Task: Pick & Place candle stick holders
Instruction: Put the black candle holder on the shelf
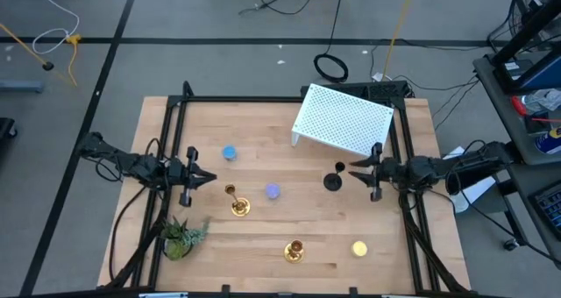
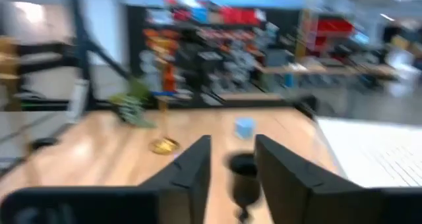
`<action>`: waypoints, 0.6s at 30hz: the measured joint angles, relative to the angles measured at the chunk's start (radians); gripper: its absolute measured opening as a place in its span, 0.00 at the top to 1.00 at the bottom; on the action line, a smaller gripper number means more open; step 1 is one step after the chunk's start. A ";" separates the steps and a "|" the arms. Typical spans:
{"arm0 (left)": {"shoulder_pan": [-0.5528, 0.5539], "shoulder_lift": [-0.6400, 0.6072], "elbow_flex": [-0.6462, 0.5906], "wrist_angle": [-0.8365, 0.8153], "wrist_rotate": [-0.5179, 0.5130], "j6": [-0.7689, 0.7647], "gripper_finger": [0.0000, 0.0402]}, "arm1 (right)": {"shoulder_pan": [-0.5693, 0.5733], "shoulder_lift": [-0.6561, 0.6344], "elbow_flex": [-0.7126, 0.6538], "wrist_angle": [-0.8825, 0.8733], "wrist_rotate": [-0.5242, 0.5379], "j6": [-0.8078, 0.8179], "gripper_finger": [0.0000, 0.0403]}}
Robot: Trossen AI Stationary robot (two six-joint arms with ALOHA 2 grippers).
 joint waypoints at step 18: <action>0.000 0.000 0.001 0.052 -0.068 0.002 0.93 | -0.002 0.390 0.000 0.266 0.085 0.144 0.30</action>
